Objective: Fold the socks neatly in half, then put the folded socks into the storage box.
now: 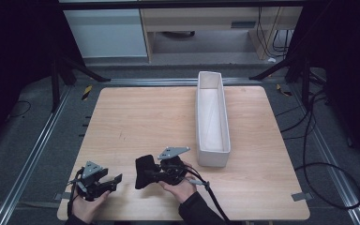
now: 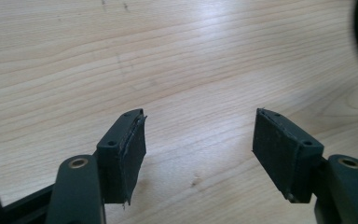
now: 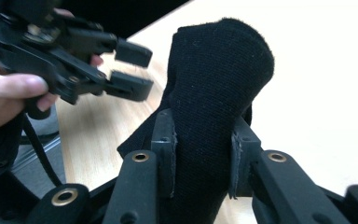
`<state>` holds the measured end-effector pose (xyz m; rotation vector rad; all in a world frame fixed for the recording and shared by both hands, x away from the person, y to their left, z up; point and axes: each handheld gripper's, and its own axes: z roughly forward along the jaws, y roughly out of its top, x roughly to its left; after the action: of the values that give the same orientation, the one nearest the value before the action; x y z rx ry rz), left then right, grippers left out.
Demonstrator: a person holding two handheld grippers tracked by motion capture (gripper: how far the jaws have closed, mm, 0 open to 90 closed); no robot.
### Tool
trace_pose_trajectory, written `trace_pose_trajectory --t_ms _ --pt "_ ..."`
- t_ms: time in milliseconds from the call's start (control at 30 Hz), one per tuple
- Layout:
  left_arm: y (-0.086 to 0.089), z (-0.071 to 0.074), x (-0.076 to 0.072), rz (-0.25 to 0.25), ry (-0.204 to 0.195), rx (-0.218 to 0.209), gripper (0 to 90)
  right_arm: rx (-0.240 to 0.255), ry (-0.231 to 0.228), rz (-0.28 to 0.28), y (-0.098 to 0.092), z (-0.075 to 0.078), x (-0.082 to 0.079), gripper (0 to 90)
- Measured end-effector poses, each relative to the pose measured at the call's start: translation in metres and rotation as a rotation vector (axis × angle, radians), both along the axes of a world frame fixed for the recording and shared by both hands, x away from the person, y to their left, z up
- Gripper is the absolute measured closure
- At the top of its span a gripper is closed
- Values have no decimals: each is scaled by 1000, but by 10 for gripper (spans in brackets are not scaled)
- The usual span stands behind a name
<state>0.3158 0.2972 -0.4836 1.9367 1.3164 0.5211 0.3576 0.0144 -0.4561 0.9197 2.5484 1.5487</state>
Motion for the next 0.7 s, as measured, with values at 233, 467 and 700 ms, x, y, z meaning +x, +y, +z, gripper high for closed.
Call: trace_pose_trajectory --t_ms 233,467,700 --pt "2 -4 5 13 -4 24 333 22 -100 3 -19 22 2 693" --pt "3 -3 7 24 -13 37 342 32 -174 10 -30 40 12 691" --pt "5 -1 9 41 -28 40 367 42 -241 -7 -46 65 25 691"
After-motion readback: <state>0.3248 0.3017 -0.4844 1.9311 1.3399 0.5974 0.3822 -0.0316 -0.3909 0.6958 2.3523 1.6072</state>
